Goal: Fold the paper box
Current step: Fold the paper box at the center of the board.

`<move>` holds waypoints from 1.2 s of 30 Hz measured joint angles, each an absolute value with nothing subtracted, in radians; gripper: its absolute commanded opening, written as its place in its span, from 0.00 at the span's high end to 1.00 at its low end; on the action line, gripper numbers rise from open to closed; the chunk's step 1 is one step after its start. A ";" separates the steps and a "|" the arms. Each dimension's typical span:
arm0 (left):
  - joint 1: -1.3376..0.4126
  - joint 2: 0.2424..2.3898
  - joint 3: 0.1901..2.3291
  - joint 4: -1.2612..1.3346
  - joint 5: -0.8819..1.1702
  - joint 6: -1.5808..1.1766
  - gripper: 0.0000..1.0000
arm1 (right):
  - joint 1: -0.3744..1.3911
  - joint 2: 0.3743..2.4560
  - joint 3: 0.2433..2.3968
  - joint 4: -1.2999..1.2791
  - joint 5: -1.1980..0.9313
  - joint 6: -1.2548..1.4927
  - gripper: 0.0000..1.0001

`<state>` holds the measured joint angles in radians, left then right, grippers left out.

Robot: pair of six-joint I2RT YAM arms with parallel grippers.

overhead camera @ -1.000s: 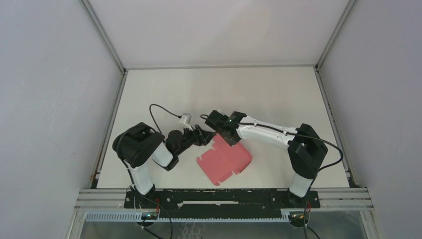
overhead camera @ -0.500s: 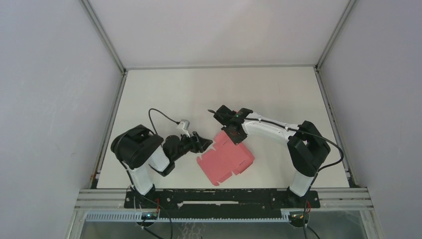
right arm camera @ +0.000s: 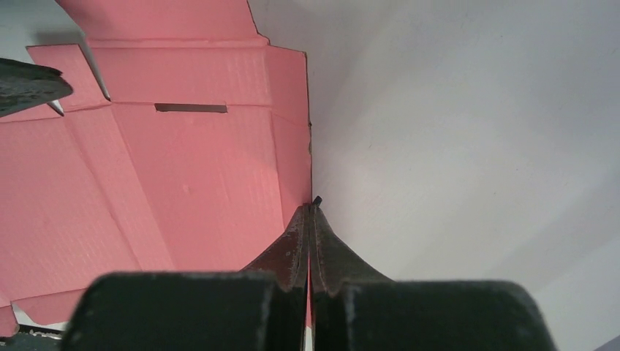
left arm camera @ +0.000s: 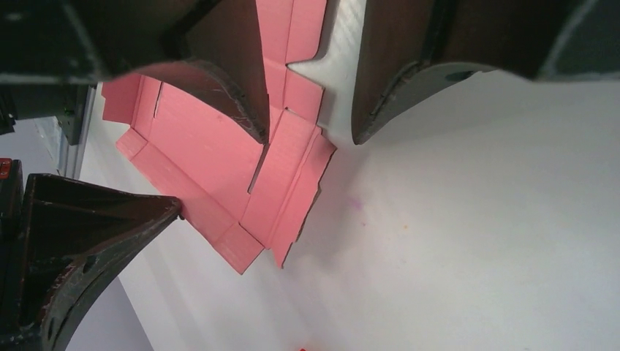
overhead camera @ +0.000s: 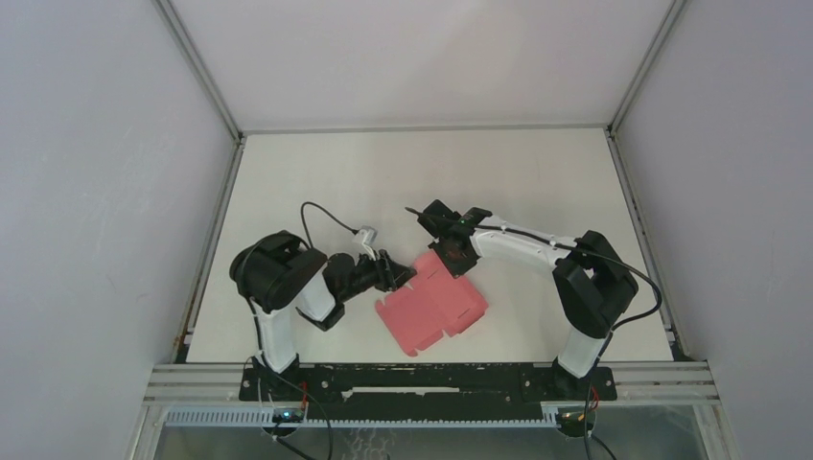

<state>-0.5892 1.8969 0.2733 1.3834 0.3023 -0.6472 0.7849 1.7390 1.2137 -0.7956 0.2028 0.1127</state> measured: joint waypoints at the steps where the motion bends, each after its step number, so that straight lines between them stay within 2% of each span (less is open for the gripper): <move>1: -0.586 1.909 0.286 1.384 0.317 -0.649 0.51 | 0.783 1.739 1.211 -0.794 0.200 0.113 1.00; 9: -0.567 1.936 0.308 1.390 0.398 -0.660 0.49 | 0.760 1.739 1.209 -0.783 0.179 0.112 1.00; 36: -0.562 1.937 0.293 1.403 0.453 -0.692 0.49 | 0.733 1.739 1.209 -0.768 0.155 0.112 1.00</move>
<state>-0.5617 1.9373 0.2932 1.4029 0.4526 -0.6922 0.7334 1.7390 1.2087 -0.7685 0.1551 0.1123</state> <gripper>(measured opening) 0.508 0.006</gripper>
